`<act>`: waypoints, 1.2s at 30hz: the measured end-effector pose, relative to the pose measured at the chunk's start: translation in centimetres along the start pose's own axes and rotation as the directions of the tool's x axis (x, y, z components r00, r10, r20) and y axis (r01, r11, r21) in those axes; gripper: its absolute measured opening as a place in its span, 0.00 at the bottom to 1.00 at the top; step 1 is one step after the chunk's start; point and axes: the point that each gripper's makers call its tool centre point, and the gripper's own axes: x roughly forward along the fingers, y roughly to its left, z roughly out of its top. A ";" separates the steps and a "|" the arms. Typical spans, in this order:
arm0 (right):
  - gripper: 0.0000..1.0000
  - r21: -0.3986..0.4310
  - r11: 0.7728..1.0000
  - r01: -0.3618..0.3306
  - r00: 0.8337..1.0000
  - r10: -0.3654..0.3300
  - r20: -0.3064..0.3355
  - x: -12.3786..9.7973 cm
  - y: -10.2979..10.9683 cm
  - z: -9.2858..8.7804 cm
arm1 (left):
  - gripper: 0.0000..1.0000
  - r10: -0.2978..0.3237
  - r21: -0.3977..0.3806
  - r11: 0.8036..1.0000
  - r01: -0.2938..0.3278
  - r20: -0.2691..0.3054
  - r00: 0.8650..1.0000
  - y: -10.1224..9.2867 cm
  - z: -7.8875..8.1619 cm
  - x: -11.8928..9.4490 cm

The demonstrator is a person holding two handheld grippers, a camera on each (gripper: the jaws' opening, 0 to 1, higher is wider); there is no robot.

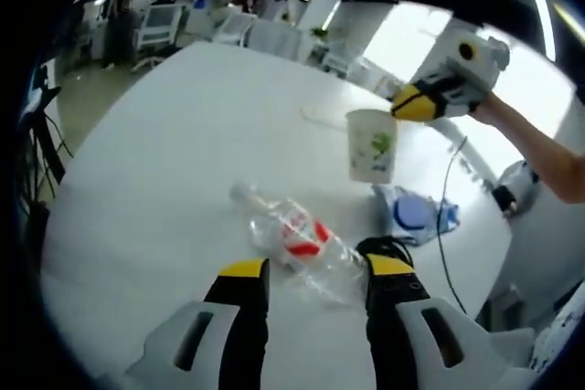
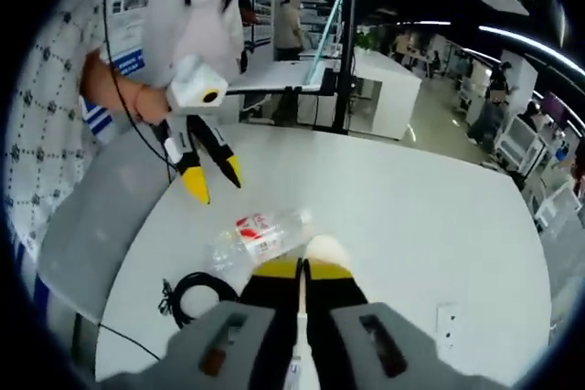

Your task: Arrange the tabletop items into an orderly group along one side of the table until the central work area is clear of visible clutter.

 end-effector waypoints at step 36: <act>0.00 -0.387 0.696 0.605 0.754 -0.656 0.000 -2.3 5.8 -3.4 | 0.35 -0.066 0.104 0.992 0.069 -0.034 0.997 -3.5 -1.2 -1.6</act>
